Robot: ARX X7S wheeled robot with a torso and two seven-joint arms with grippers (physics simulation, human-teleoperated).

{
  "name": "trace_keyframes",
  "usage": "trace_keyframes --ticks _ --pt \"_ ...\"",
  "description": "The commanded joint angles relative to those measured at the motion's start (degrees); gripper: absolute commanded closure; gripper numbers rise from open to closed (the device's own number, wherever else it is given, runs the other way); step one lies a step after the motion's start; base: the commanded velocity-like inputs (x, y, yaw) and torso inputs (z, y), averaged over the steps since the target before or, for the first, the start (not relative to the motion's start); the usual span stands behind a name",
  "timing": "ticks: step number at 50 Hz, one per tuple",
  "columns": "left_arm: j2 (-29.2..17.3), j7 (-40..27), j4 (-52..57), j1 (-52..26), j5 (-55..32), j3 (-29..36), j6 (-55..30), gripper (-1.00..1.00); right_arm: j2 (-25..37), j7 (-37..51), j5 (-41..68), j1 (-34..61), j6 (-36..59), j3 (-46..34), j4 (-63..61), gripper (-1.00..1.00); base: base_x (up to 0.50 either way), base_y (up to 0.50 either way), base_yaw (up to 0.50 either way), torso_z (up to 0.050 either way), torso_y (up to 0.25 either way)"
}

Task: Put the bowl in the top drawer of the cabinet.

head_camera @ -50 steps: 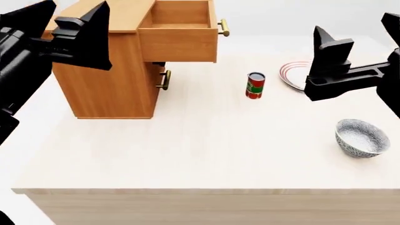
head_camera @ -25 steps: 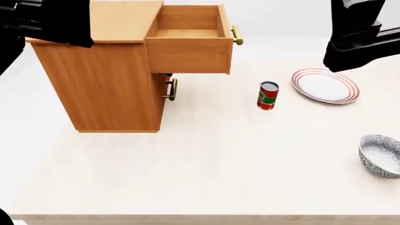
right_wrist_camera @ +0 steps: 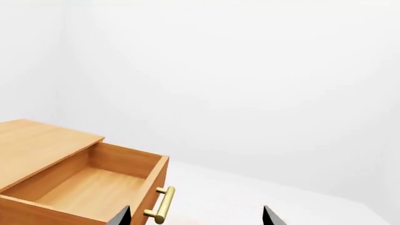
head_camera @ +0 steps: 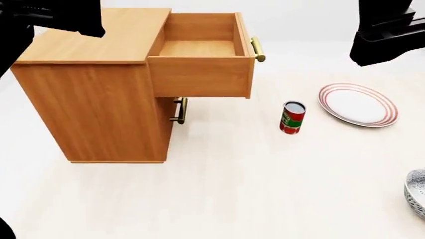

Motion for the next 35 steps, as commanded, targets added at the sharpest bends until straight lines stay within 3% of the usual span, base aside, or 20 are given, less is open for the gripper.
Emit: trace_keyframes --ticks 1,21,35 --pt "-0.34 -0.10 -0.08 -1.35 -0.06 0.78 0.02 -1.00 -0.10 -0.13 0.29 1.32 0.35 -1.14 0.68 -1.00 0.30 0.00 0.00 0.000 0.000" --pt "-2.89 -3.37 1.66 0.94 -4.52 -1.38 -1.78 -1.00 0.25 -0.42 0.92 1.31 0.12 -2.36 1.01 -1.00 0.31 0.00 0.00 0.000 0.001" --pt "-6.50 -11.88 2.24 0.22 -15.65 -3.97 -5.12 -1.00 0.05 -0.37 1.03 1.08 -0.15 -3.46 1.21 -1.00 0.31 0.00 0.00 0.000 0.001"
